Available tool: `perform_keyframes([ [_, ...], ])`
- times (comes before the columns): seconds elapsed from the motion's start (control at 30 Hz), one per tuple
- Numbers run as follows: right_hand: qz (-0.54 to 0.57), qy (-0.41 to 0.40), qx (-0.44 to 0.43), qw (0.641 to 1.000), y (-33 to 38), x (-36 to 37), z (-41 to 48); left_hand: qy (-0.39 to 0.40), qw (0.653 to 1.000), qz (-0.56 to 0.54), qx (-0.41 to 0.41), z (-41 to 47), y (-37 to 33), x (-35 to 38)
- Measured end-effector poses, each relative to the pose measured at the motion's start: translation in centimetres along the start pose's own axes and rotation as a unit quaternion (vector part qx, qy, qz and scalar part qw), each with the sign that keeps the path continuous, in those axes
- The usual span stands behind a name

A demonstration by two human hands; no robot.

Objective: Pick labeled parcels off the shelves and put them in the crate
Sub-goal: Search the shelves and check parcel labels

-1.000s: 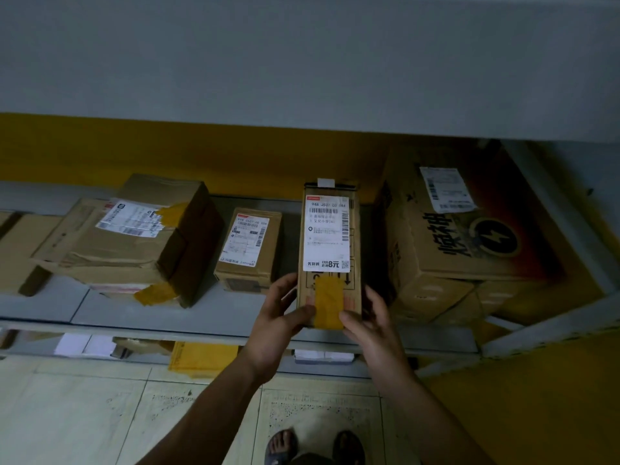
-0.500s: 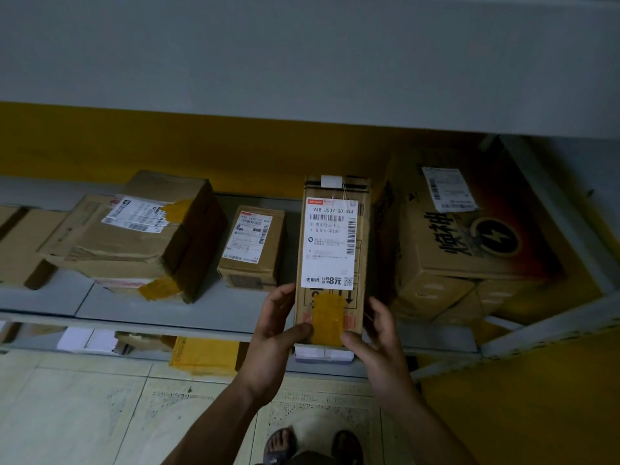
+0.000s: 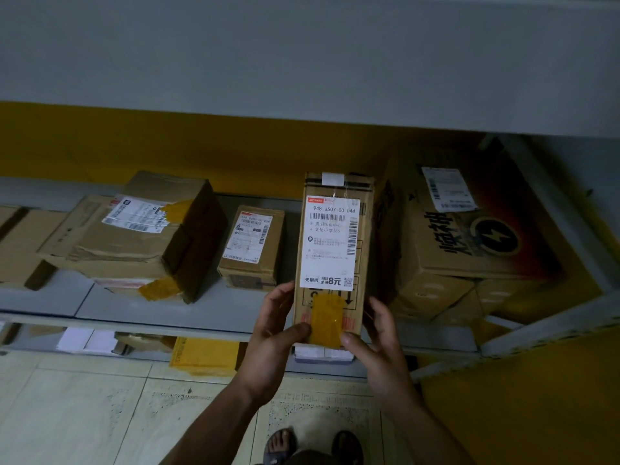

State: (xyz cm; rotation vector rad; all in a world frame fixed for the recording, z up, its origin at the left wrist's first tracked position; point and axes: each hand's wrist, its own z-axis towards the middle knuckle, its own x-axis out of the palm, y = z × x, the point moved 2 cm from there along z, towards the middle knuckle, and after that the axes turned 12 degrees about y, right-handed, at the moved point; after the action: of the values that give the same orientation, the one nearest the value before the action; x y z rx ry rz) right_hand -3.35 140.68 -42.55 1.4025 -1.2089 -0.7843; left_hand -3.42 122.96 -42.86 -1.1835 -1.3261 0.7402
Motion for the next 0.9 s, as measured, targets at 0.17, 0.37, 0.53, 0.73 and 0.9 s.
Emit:
perform_keyframes([
  [0.17,0.005,-0.003,-0.007,1.0,0.1,-0.1,0.3,0.001,1.0,0.01,0.005,0.3,-0.2,0.2],
  [0.37,-0.005,-0.02,0.004,1.0,0.2,-0.6,0.3,0.011,0.999,0.033,0.001,0.8,-0.3,0.7],
  [0.53,-0.023,-0.036,0.013,0.999,0.3,-1.1,0.9,0.018,0.999,0.048,-0.009,1.7,-0.9,1.2],
  [0.73,-0.042,-0.063,0.018,0.997,0.6,-1.8,2.2,0.015,0.999,0.038,-0.023,3.4,-1.5,1.9],
  [0.9,-0.019,-0.078,0.014,0.997,0.9,-2.3,3.6,0.001,0.999,0.022,-0.041,5.3,-2.5,2.5],
])
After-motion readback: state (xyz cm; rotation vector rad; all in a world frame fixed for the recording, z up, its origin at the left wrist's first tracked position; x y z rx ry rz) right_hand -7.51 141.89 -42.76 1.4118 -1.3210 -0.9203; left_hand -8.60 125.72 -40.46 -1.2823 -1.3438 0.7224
